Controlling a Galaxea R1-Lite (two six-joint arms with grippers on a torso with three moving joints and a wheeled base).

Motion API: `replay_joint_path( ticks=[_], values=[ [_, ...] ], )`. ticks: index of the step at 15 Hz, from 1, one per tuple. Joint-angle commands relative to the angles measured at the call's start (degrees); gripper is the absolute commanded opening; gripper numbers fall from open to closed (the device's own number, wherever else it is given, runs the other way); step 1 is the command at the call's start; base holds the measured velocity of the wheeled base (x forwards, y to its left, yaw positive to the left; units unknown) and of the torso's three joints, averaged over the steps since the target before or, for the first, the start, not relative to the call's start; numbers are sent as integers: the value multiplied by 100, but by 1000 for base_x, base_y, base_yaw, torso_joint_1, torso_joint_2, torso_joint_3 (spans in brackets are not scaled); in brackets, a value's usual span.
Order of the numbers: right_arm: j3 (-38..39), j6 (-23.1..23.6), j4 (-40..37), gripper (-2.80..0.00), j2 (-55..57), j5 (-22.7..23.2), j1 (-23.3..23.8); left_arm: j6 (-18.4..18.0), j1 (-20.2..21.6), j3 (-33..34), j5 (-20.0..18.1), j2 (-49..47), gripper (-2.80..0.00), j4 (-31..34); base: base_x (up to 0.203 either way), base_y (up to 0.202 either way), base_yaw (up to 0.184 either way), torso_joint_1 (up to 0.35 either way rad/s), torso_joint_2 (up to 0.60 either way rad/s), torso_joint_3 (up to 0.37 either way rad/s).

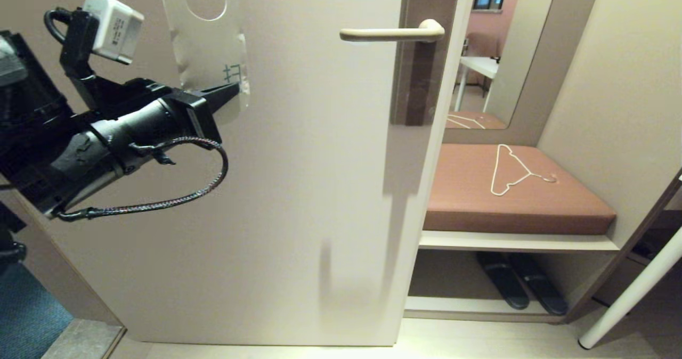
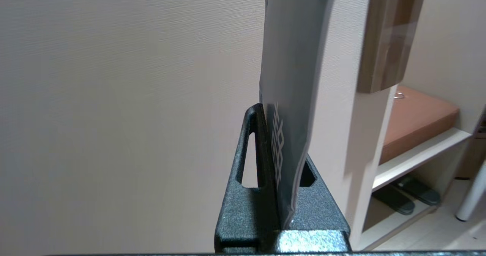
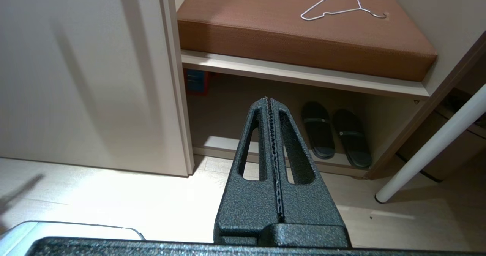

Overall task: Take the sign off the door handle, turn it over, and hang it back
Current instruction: Hang the sign back with the other side facing out

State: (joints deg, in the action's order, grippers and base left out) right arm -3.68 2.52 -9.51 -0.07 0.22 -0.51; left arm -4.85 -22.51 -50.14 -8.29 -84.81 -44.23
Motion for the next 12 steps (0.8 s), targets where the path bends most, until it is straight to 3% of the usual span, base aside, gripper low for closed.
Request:
replay_joint_path(
  ticks=[1, 6, 12],
  values=[
    [-1, 3, -7, -280, 7, 4, -2, -12, -132, -189, 2, -366, -280, -25, 0, 0, 0, 0, 0, 0],
    [-1, 3, -7, -280, 7, 4, -2, -50, -231, -579, 62, -860, -280, -32, 0, 0, 0, 0, 0, 0],
    [-1, 3, -7, -280, 7, 4, -2, -68, -774, -1173, 338, -1387, -280, -22, 0, 0, 0, 0, 0, 0]
  ],
)
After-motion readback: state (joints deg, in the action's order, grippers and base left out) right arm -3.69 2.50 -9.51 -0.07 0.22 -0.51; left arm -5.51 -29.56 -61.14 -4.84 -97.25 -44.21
